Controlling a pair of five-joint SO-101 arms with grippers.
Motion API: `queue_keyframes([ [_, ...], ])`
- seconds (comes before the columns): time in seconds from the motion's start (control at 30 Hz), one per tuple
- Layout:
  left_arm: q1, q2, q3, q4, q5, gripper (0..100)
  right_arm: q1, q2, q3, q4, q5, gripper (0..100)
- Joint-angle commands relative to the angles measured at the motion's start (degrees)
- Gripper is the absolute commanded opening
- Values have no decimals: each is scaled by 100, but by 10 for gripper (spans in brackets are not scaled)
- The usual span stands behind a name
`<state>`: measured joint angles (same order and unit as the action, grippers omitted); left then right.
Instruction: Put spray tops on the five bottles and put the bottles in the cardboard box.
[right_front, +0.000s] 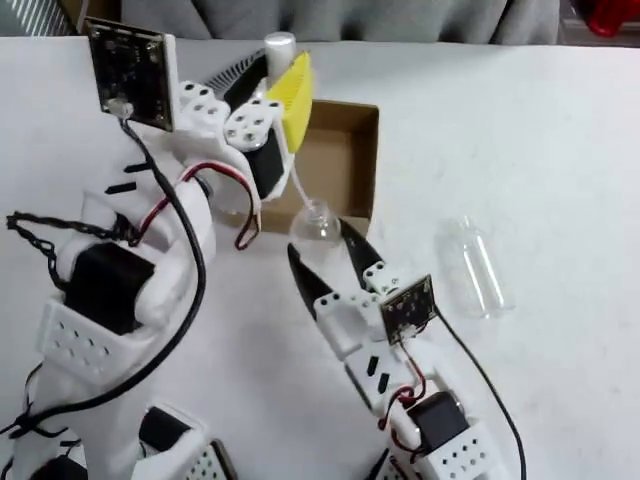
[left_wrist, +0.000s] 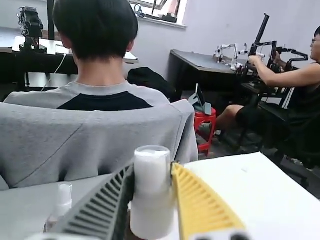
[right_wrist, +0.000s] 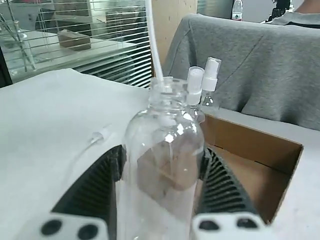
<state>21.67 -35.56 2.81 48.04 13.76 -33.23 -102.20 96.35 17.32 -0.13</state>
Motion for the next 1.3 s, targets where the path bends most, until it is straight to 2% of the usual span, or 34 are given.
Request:
queue_keyframes([
  [0.0, 251, -66, 88, 273, -79, 21, -22, -101, 44, 13, 62, 15],
  [0.2, 488, -119, 686, 360, -79, 21, -22, -101, 44, 13, 62, 15],
  [0.43, 796, -901, 1644, 334, -88, 21, -22, -101, 44, 13, 62, 15],
  [0.67, 813, -1297, 2875, -642, -132, 23, -13, -101, 44, 13, 62, 15],
  [1.03, 840, -1771, 3508, -738, -141, 24, -13, -101, 44, 13, 62, 15],
  [1.27, 813, -2114, 4044, -747, -747, 24, -13, -101, 44, 13, 62, 15],
])
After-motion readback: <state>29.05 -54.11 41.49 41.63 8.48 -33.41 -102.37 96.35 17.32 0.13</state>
